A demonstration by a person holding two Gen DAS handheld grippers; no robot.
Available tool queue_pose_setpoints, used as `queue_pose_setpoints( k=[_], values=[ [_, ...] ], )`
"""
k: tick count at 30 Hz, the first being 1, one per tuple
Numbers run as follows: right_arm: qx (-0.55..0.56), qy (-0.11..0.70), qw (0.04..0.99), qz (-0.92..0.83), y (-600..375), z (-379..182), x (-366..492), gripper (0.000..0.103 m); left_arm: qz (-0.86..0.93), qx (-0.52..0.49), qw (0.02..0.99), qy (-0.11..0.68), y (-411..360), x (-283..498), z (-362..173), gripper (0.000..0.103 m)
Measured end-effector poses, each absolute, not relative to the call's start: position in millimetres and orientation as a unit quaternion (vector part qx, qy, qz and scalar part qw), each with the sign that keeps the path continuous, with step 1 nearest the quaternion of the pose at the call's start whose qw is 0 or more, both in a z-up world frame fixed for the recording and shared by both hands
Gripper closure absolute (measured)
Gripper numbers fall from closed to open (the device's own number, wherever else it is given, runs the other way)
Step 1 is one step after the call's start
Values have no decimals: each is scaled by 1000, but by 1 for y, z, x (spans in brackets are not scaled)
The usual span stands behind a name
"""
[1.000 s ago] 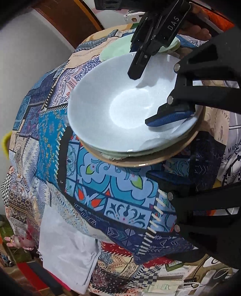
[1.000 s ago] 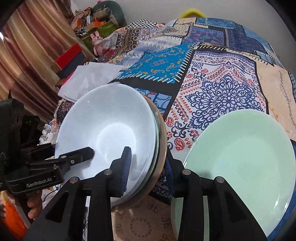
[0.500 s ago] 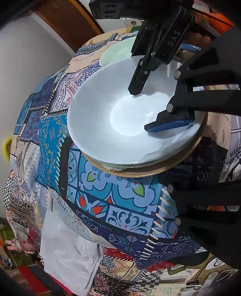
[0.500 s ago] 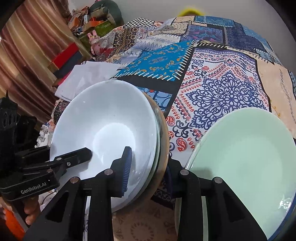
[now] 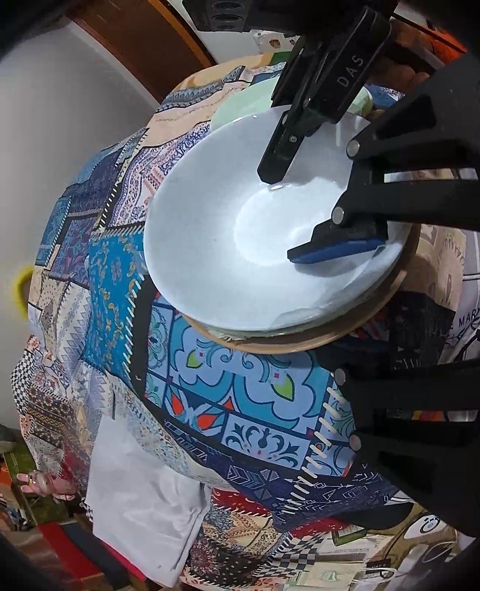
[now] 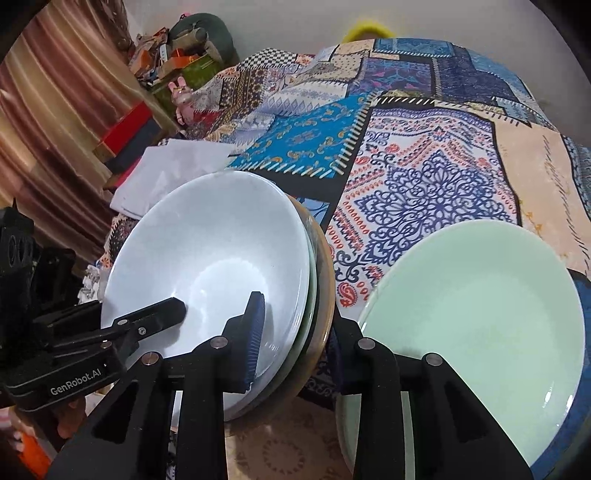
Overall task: Organize plates and bowls
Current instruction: 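Grip the rims of the nested bowl stack with both tools and lift, then carry the bowl stack over the mint green plate with both tools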
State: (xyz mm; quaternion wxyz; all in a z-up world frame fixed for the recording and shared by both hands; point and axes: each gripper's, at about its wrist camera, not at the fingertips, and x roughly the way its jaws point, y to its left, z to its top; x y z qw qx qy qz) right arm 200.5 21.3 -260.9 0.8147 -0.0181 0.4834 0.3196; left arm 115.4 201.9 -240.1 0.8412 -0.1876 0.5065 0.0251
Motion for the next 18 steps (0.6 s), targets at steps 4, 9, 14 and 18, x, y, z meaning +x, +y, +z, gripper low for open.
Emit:
queue_pose_setpoints(
  k=[4,9,14,18],
  values=[
    [-12,471,823,317,15,-250,200,75,20,-184,847,498,197,117,-230,67],
    [-5,453,835,312,2,-233,200,75,15,-172,858,483,188,120,-212,67],
    [1,439,846,303,-13,-219,199,75,4,-163,866,472,175,124,-195,67],
    [7,429,854,295,-27,-210,200,75,-6,-154,872,464,162,128,-183,67]
  ],
)
